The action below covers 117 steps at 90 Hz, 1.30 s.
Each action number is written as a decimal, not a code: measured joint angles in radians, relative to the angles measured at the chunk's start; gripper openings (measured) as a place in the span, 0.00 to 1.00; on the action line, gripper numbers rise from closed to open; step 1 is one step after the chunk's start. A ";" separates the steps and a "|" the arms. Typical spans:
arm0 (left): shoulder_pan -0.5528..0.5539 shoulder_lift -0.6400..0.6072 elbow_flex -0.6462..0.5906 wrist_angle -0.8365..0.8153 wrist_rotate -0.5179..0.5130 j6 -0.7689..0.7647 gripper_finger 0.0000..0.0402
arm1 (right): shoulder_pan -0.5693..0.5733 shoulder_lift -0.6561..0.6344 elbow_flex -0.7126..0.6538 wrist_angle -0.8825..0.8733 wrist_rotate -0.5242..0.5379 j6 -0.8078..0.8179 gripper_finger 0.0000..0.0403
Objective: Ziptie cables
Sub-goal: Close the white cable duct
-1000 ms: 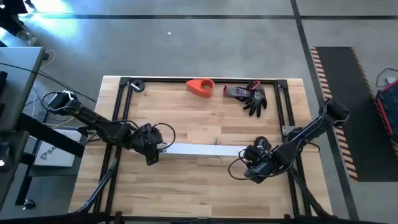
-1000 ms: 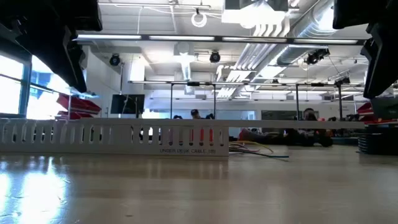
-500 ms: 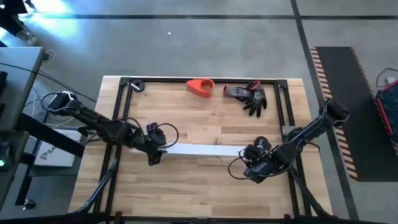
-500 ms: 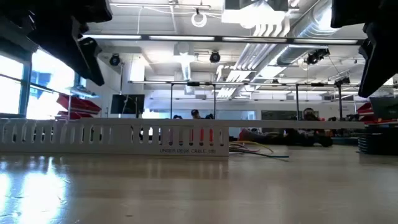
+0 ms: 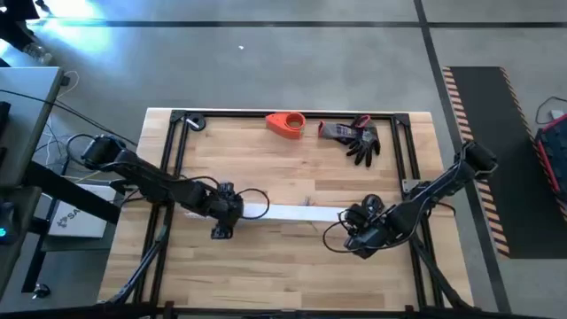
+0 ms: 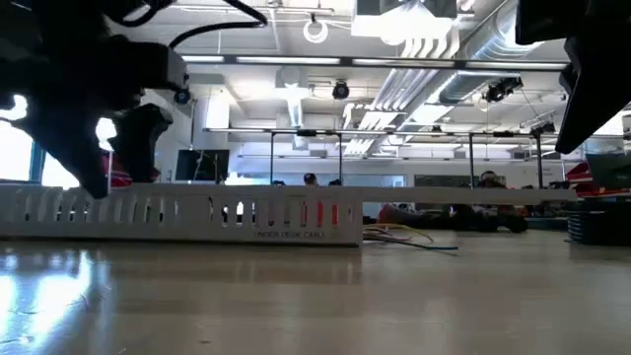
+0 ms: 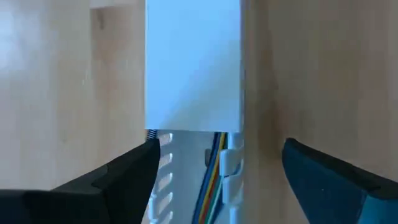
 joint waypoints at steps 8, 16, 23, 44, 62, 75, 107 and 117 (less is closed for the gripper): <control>0.000 0.002 0.000 0.000 -0.007 -0.012 0.79 | 0.000 0.000 0.000 0.000 0.000 0.001 0.34; 0.000 -0.002 0.000 -0.009 -0.026 -0.021 0.79 | 0.000 0.000 0.000 0.002 -0.001 0.000 0.34; 0.000 0.000 0.017 -0.034 -0.033 -0.037 0.79 | 0.000 0.000 0.000 0.003 -0.002 0.001 0.34; 0.001 0.002 0.031 -0.050 -0.079 -0.033 0.79 | 0.000 0.000 0.000 0.012 -0.003 -0.006 0.34; 0.020 0.002 -0.033 -0.052 -0.095 -0.011 0.79 | 0.000 0.000 0.000 0.018 -0.003 -0.007 0.34; 0.020 0.002 -0.073 0.007 -0.059 0.014 0.77 | 0.000 0.000 0.000 0.019 -0.002 -0.017 0.34; -0.003 0.002 -0.086 0.127 -0.028 0.023 0.61 | -0.072 0.000 -0.079 -0.192 -0.183 0.156 0.34; -0.015 0.003 -0.086 0.150 -0.029 0.023 0.60 | -0.103 0.000 -0.148 -0.150 -0.233 0.163 0.34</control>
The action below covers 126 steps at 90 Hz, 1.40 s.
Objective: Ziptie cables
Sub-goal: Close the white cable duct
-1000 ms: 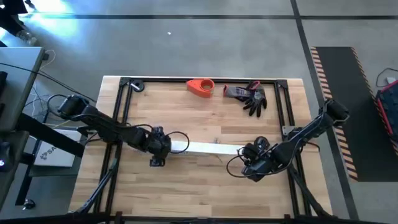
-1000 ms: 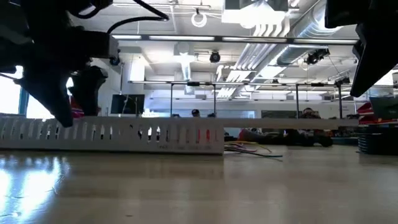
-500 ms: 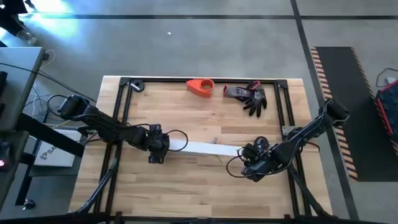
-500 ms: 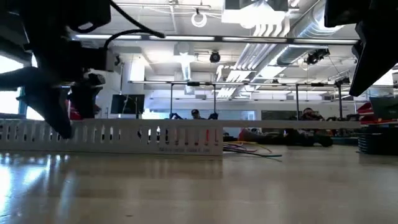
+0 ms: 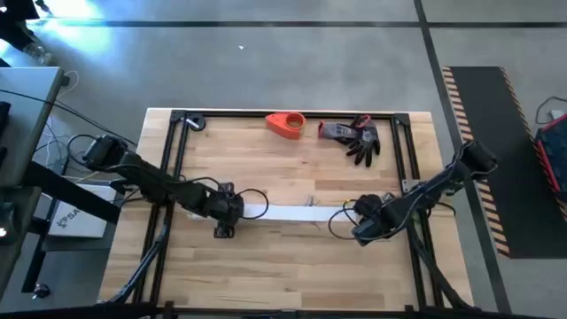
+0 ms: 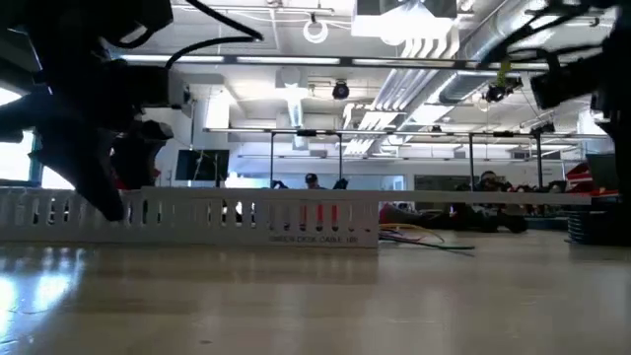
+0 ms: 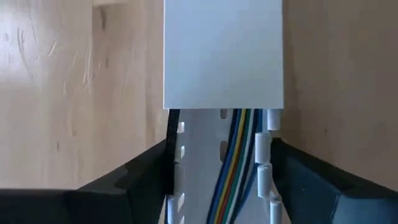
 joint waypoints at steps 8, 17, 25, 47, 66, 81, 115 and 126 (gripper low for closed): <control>-0.007 0.004 0.000 0.016 -0.007 0.000 0.59 | -0.027 0.000 -0.035 0.071 0.006 -0.004 0.34; -0.007 0.020 0.000 0.040 -0.007 0.001 0.59 | -0.071 0.000 -0.051 0.172 0.008 -0.047 0.34; -0.007 0.052 0.000 0.055 -0.011 0.011 0.59 | -0.104 0.001 -0.054 0.264 0.020 -0.116 0.34; -0.007 0.098 0.068 -0.028 -0.034 -0.010 0.59 | -0.121 0.002 -0.045 0.249 0.014 -0.158 0.34; -0.004 0.094 0.156 -0.171 -0.025 -0.019 0.63 | -0.082 0.001 -0.045 0.244 0.019 -0.108 0.34; -0.004 0.093 0.213 -0.249 -0.014 -0.030 0.69 | -0.065 0.000 -0.045 0.281 0.048 -0.106 0.34; -0.009 0.092 0.183 -0.393 0.004 -0.086 0.71 | -0.064 0.000 -0.046 0.284 0.055 -0.117 0.34; -0.009 0.094 0.142 -0.332 -0.002 -0.098 0.71 | -0.064 0.000 -0.046 0.285 0.055 -0.117 0.34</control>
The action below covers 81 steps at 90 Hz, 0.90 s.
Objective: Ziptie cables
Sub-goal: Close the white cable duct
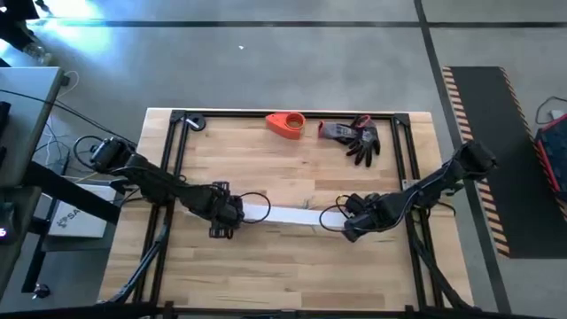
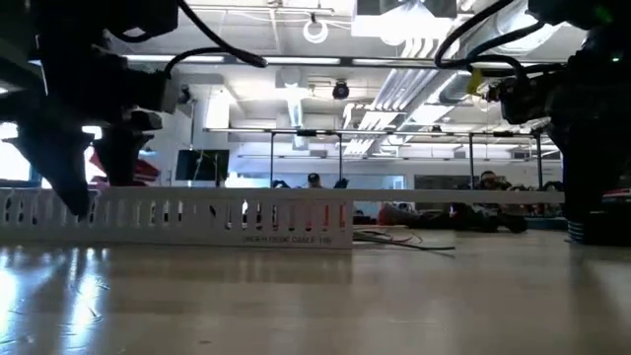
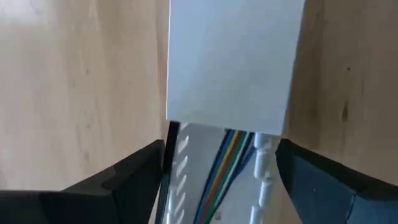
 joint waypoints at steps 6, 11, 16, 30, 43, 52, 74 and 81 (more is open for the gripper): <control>0.000 0.002 -0.015 0.009 -0.005 -0.010 0.71 | 0.000 0.000 0.000 0.000 -0.001 -0.002 0.34; 0.000 0.002 -0.028 0.020 -0.002 -0.008 0.70 | 0.000 0.000 0.000 -0.002 -0.002 -0.003 0.34; -0.003 0.002 -0.042 0.037 0.004 -0.006 0.68 | 0.000 0.000 0.000 -0.015 -0.005 -0.006 0.34; -0.015 0.001 -0.056 0.088 0.017 -0.006 0.57 | 0.000 0.000 -0.001 -0.128 -0.060 0.054 0.34; -0.018 0.001 -0.056 0.163 0.016 0.003 0.52 | 0.000 0.000 -0.002 -0.162 -0.107 0.066 0.34; -0.018 0.002 -0.056 0.203 0.018 0.018 0.51 | -0.004 0.000 -0.002 -0.133 -0.108 0.065 0.34; -0.017 0.060 -0.032 0.216 0.000 0.039 0.50 | -0.064 0.000 -0.008 0.060 -0.092 0.011 0.34; -0.017 0.089 -0.003 0.191 -0.014 0.041 0.50 | -0.084 0.001 -0.010 0.062 -0.093 -0.014 0.34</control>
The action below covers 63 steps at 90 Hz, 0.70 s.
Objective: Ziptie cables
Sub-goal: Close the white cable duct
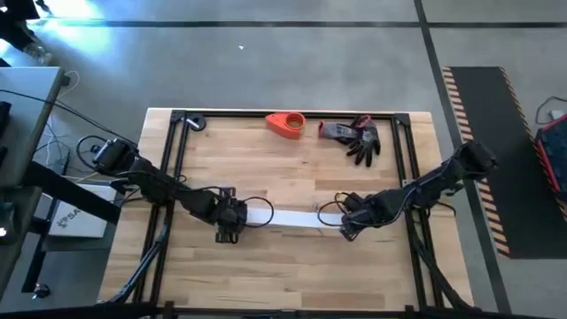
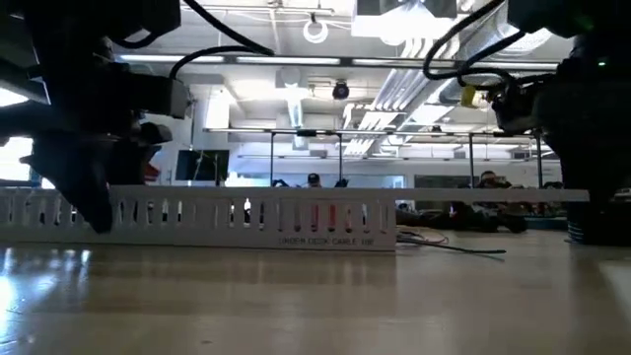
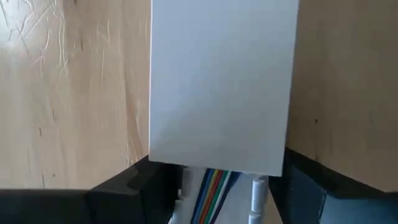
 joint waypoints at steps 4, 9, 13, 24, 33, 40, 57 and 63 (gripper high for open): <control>0.000 0.010 0.020 -0.019 -0.007 0.002 0.50 | -0.007 0.000 0.000 -0.013 0.001 -0.001 0.34; 0.000 0.018 0.048 -0.046 -0.020 0.006 0.50 | -0.009 0.000 0.001 -0.051 0.000 0.012 0.34; 0.001 0.020 0.068 -0.061 -0.030 0.010 0.50 | -0.006 0.000 0.004 -0.094 -0.006 0.033 0.34; 0.006 -0.014 0.102 -0.120 -0.034 0.019 0.54 | 0.024 -0.002 0.011 -0.150 0.005 0.084 0.34; 0.018 -0.023 0.108 -0.150 0.006 0.018 0.58 | 0.045 -0.002 0.011 -0.134 0.024 0.086 0.34; 0.028 -0.028 0.112 -0.157 0.033 0.016 0.63 | 0.057 -0.002 0.011 -0.112 0.039 0.086 0.34; 0.049 -0.029 0.114 -0.182 0.088 0.023 0.71 | 0.062 -0.002 0.011 -0.098 0.054 0.083 0.34; 0.049 -0.029 0.114 -0.189 0.089 0.022 0.73 | 0.062 -0.002 0.011 -0.098 0.058 0.079 0.34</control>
